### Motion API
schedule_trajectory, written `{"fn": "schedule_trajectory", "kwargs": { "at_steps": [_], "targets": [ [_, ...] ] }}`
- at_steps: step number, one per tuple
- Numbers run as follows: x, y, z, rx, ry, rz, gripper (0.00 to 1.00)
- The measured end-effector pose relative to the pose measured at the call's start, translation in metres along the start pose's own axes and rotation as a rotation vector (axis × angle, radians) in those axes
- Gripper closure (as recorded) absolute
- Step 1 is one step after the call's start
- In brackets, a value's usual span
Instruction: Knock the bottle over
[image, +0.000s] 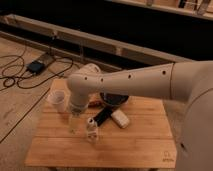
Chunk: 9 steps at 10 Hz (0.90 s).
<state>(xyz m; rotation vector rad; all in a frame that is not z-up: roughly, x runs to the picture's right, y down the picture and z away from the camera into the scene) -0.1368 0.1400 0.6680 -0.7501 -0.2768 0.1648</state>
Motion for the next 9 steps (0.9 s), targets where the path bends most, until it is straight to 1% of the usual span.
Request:
{"fn": "schedule_trajectory", "kwargs": {
  "at_steps": [4,6,9],
  "targets": [
    [0.033,0.004,-0.010,0.017,0.019,0.050,0.20],
    [0.049,0.007,-0.011,0.018,0.036,0.068,0.20],
    [0.072,0.001,-0.011,0.027,0.060,0.090,0.20]
  ]
}}
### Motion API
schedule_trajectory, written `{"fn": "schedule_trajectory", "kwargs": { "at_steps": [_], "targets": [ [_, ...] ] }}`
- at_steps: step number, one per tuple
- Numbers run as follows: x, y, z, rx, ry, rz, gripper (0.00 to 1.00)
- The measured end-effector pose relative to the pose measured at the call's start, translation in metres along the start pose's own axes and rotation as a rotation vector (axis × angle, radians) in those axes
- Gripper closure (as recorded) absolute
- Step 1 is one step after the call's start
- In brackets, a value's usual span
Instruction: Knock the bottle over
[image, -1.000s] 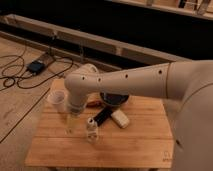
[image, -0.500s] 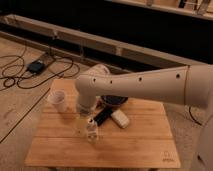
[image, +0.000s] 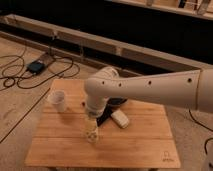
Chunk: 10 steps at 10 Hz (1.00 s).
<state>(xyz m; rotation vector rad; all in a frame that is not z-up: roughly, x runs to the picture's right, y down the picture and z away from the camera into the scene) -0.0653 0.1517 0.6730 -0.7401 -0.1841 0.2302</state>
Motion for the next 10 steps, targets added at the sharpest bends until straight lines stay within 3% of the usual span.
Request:
{"fn": "schedule_trajectory", "kwargs": {
  "at_steps": [3,7,10],
  "targets": [
    [0.013,-0.026,0.003,0.017,0.004,0.037,0.20],
    [0.012,-0.077,-0.006,0.064,-0.019,0.106,0.20],
    [0.020,-0.104,-0.011,0.089,-0.003,0.151,0.20]
  ]
}}
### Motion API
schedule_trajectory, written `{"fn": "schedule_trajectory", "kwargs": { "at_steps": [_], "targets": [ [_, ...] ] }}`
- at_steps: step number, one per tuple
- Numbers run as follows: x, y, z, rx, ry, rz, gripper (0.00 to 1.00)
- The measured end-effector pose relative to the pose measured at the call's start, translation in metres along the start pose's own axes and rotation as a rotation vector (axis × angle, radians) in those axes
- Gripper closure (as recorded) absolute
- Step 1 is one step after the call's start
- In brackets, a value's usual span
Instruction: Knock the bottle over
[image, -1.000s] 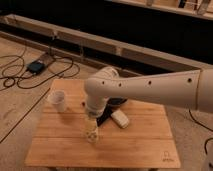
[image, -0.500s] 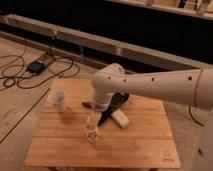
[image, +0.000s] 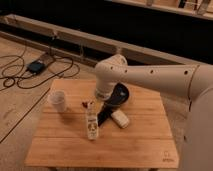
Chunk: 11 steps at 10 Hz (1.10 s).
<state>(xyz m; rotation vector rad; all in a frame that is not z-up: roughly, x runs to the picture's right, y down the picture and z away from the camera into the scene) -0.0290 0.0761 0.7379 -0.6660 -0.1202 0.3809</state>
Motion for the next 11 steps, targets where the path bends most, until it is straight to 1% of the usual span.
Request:
{"fn": "schedule_trajectory", "kwargs": {
  "at_steps": [1,2,3,5,6,11],
  "targets": [
    [0.003,-0.007,0.001,0.004,0.009,0.014,0.20],
    [0.004,-0.010,0.001,0.006,0.008,0.021,0.20],
    [0.004,-0.011,0.003,0.005,-0.005,0.033,0.20],
    [-0.002,0.003,0.013,-0.021,-0.048,0.044,0.20],
    [-0.003,0.005,0.014,-0.025,-0.057,0.046,0.20],
    [-0.003,0.006,0.014,-0.026,-0.057,0.046,0.20]
  ]
}}
